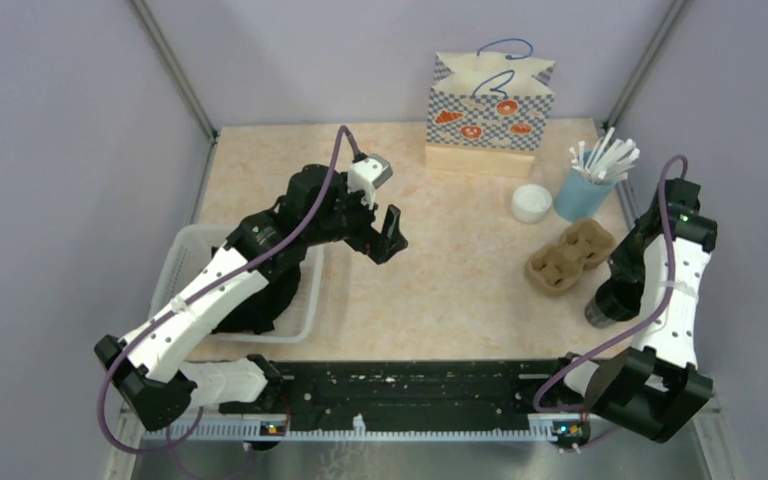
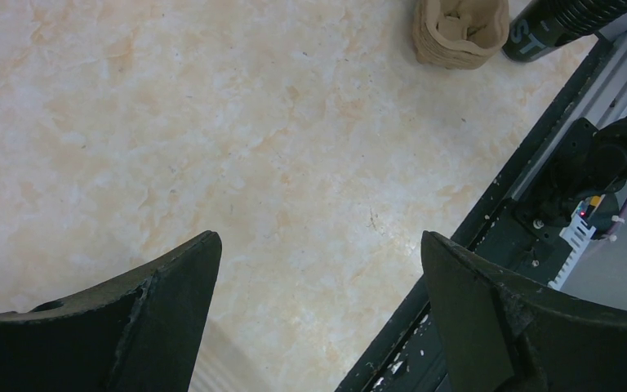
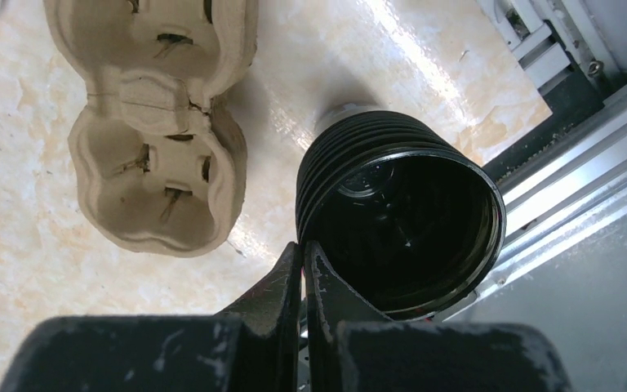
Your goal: Pack the takeout coffee
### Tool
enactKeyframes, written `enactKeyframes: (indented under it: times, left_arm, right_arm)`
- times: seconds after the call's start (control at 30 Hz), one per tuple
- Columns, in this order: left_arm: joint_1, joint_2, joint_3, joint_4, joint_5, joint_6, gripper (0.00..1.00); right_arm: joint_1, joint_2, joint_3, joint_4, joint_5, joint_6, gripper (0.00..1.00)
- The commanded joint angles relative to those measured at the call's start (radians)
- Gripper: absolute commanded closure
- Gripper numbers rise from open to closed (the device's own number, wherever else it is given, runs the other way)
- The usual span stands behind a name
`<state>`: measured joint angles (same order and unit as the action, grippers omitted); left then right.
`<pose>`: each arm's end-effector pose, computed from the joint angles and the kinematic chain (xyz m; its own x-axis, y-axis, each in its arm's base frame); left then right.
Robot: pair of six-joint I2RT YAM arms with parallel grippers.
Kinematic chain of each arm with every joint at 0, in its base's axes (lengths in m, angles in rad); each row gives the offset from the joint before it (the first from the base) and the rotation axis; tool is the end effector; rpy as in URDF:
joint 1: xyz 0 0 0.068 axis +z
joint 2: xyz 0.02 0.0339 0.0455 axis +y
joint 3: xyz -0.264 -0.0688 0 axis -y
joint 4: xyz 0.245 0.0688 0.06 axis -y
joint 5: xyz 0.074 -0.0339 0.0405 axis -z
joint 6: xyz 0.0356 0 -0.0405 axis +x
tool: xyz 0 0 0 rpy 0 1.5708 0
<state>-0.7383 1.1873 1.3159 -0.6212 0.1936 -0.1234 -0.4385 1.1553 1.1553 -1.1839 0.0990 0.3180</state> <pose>0.1821 -0.1750 0.3977 -0.4438 0.2406 -0.8632 0.7368 0.6462 -0.1987 0.1793 -0.0880 0.3137 -0.6538 0.6502 -0.3870 0.6956 0.7178 0.0310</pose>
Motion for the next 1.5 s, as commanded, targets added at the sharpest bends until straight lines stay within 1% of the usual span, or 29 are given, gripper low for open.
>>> enactKeyframes:
  times: [0.0, 0.2, 0.3, 0.37, 0.5, 0.63, 1.1, 1.47]
  left_arm:
    - [-0.010, 0.011, 0.029, 0.038, 0.007, 0.014, 0.02]
    - [-0.011, 0.009, 0.029, 0.038, 0.007, 0.012, 0.02]
    - [-0.012, 0.009, 0.028, 0.038, 0.007, 0.012, 0.02]
    - [-0.012, 0.009, 0.030, 0.036, 0.005, 0.011, 0.02]
    - [-0.012, 0.014, 0.034, 0.034, 0.004, 0.011, 0.02]
    - [-0.013, 0.020, 0.039, 0.039, 0.009, 0.010, 0.02]
    - [-0.027, 0.029, 0.050, 0.035, 0.005, 0.011, 0.02]
    - [-0.033, 0.024, 0.044, 0.033, -0.004, 0.017, 0.02]
  right_arm:
    - [0.009, -0.044, 0.064, -0.014, 0.033, 0.021, 1.00]
    - [0.023, -0.055, 0.077, -0.022, 0.076, 0.026, 1.00]
    - [0.086, -0.043, 0.075, -0.030, 0.116, 0.034, 1.00]
    - [0.102, -0.039, 0.076, -0.039, 0.127, 0.061, 1.00]
    - [0.107, -0.051, 0.137, -0.080, 0.189, 0.089, 1.00]
    - [0.110, -0.062, 0.181, -0.117, 0.203, 0.080, 1.00]
    - [0.109, -0.081, 0.286, -0.195, 0.187, 0.054, 1.00]
    - [0.109, -0.075, 0.404, -0.264, 0.187, 0.063, 1.00]
